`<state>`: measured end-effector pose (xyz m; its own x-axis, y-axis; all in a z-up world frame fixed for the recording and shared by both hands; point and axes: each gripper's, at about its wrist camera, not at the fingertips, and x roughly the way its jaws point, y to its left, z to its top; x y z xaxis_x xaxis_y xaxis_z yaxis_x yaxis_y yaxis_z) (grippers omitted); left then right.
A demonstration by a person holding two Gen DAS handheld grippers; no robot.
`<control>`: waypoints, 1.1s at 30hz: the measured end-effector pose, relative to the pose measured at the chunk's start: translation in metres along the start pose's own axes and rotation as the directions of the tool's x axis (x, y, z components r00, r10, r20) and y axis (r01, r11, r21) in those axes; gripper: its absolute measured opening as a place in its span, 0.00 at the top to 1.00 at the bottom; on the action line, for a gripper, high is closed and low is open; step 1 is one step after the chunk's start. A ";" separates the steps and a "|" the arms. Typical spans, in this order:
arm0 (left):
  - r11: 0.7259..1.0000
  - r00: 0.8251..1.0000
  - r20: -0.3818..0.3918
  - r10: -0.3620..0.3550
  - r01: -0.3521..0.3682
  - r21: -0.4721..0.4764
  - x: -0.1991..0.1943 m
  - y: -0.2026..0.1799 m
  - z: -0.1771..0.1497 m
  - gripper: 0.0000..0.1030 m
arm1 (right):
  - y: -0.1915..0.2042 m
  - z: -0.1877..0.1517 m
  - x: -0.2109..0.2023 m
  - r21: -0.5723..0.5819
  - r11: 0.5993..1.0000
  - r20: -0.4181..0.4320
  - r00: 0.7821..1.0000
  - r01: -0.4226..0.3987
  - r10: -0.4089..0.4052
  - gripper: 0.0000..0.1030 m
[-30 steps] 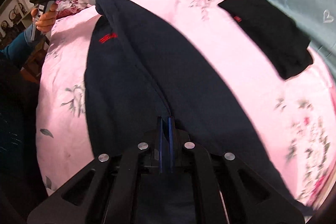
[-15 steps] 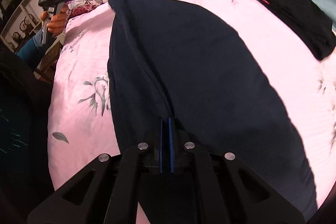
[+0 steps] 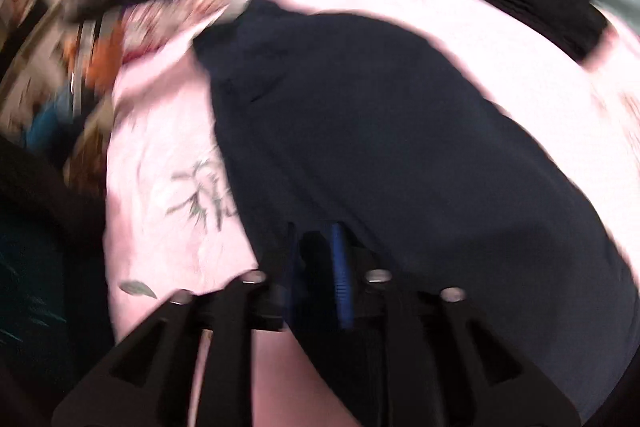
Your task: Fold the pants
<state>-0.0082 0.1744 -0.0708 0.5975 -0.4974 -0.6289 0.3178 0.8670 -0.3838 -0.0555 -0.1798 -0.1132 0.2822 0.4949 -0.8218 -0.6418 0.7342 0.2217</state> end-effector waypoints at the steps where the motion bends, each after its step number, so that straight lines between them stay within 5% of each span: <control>1: 0.999 0.999 -0.040 0.033 -0.033 0.003 0.012 0.002 -0.006 0.55 | -0.015 -0.010 -0.024 0.074 0.996 0.063 0.997 0.048 -0.053 0.61; 4: 0.991 0.982 -0.136 0.130 -0.130 0.008 0.037 0.018 -0.028 0.63 | -0.062 -0.049 -0.099 0.303 0.939 0.204 0.952 0.160 -0.228 0.55; 8: 0.991 0.983 -0.132 0.130 -0.132 -0.011 0.037 0.028 -0.036 0.66 | -0.140 -0.131 -0.187 0.682 0.702 0.208 0.866 0.205 -0.455 0.43; 10: 0.987 0.977 -0.142 0.160 -0.159 0.017 0.037 0.024 -0.034 0.66 | -0.168 -0.168 -0.202 0.796 0.572 0.140 0.860 0.198 -0.491 0.43; 13: 0.980 0.969 -0.151 0.196 -0.190 0.051 0.037 0.018 -0.032 0.66 | -0.186 -0.195 -0.199 0.852 0.499 0.111 0.875 0.161 -0.472 0.43; 19: 0.974 0.959 -0.172 0.224 -0.217 0.059 0.039 0.017 -0.028 0.66 | -0.205 -0.203 -0.178 0.876 0.479 0.175 0.887 0.058 -0.427 0.44; 22: 0.973 0.957 -0.179 0.230 -0.223 0.058 0.040 0.019 -0.025 0.68 | -0.207 -0.200 -0.174 0.880 0.475 0.200 0.882 0.030 -0.426 0.85; 33: 0.972 0.947 -0.219 0.237 -0.230 0.055 0.041 0.034 -0.008 0.83 | -0.148 -0.169 -0.249 0.809 0.577 0.426 0.787 -0.111 -0.446 0.87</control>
<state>0.0210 0.1831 -0.1150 0.4797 -0.2720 -0.8342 0.2117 0.9585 -0.1907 -0.1513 -0.4898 -0.0302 0.8123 0.2603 -0.5219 0.1753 0.7445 0.6442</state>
